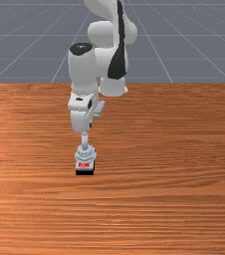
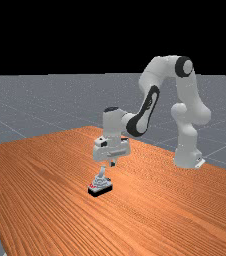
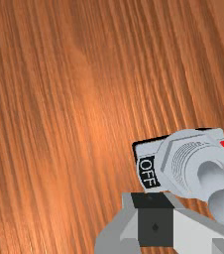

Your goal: Turn on the trigger

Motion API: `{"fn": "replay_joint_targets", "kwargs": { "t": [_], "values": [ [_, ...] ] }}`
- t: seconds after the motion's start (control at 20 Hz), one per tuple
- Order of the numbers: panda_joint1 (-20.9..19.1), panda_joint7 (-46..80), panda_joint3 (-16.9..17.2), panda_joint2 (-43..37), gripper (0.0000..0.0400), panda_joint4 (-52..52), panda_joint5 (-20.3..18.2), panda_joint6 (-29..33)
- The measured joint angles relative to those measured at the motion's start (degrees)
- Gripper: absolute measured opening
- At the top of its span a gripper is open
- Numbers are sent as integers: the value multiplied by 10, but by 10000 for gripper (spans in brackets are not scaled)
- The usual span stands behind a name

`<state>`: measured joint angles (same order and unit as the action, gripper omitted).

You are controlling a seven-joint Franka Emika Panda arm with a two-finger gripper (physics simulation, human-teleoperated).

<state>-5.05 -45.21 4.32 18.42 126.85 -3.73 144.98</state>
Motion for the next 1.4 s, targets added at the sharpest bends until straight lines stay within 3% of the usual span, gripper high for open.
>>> {"fn": "replay_joint_targets", "kwargs": {
  "t": [0.1, 0.35, 0.7, 0.95, 1.05, 1.15, 1.3, 1.4],
  "values": [
    [-7, -1, 5, 3, 0, -5, -3, -2],
    [-45, -196, -25, 21, 0, -36, 16, -16],
    [-34, -106, -13, 37, 0, -65, -1, -30],
    [-35, -116, -13, 70, 0, -121, 9, -52],
    [-32, -98, -10, 68, 0, -117, 6, -44],
    [-12, -62, 9, 62, 0, -105, 43, -37],
    [-5, -47, 18, 40, 0, -69, 62, -21],
    [-17, -71, 7, 29, 0, -51, 39, -17]
  ]
}}
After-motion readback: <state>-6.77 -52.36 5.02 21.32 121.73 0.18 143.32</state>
